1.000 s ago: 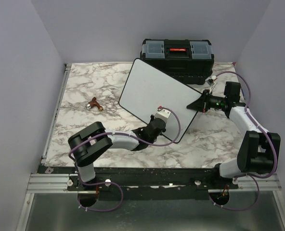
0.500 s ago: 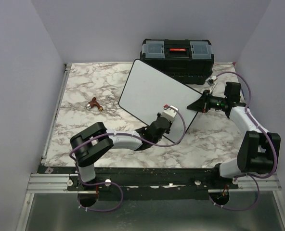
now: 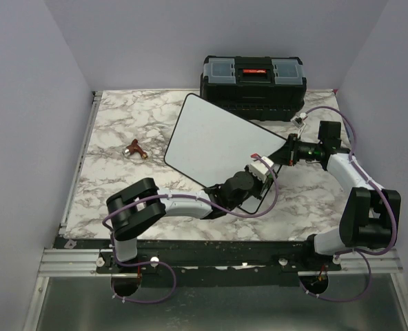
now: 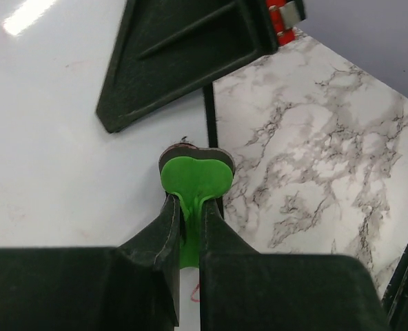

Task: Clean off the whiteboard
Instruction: Erase the whiteboard at the whiteboard stand.

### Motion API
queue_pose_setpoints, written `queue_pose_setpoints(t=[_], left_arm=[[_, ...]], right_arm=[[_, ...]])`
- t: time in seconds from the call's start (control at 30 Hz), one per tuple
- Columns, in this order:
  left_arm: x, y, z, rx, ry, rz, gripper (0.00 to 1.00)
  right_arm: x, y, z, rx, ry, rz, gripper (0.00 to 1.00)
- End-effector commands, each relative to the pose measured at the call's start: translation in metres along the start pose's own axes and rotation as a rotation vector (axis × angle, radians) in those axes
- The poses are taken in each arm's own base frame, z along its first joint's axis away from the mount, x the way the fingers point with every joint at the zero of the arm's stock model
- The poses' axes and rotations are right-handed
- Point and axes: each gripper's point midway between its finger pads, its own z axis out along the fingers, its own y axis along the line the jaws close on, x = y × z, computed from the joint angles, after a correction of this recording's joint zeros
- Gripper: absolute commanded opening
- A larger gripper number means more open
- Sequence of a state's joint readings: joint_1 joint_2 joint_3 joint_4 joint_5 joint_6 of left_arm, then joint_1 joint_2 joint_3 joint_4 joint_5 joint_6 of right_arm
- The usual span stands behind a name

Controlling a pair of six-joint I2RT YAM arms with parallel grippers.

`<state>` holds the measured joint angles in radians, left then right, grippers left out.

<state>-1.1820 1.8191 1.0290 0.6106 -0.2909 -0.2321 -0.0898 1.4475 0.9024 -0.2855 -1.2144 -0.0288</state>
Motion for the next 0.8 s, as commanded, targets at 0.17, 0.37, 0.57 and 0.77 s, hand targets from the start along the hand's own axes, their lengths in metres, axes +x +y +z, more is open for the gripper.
queue_pose_setpoints(t=[0.17,0.37,0.57,0.77], left_arm=[[0.055,0.035,-0.023,0.050,0.217,0.046,0.00],[0.078,-0.007,-0.028,0.157,0.275,0.057,0.00],[0.092,-0.014,-0.032,0.091,0.302,0.100,0.00],[0.103,0.005,-0.048,-0.022,0.305,0.139,0.00]], right_arm=[[-0.006,0.041,-0.004,-0.160,-0.003,0.005,0.01],[-0.005,0.038,-0.003,-0.150,-0.002,-0.019,0.01],[-0.004,0.037,-0.003,-0.152,0.002,-0.013,0.01],[-0.004,0.037,-0.003,-0.151,0.002,-0.014,0.01]])
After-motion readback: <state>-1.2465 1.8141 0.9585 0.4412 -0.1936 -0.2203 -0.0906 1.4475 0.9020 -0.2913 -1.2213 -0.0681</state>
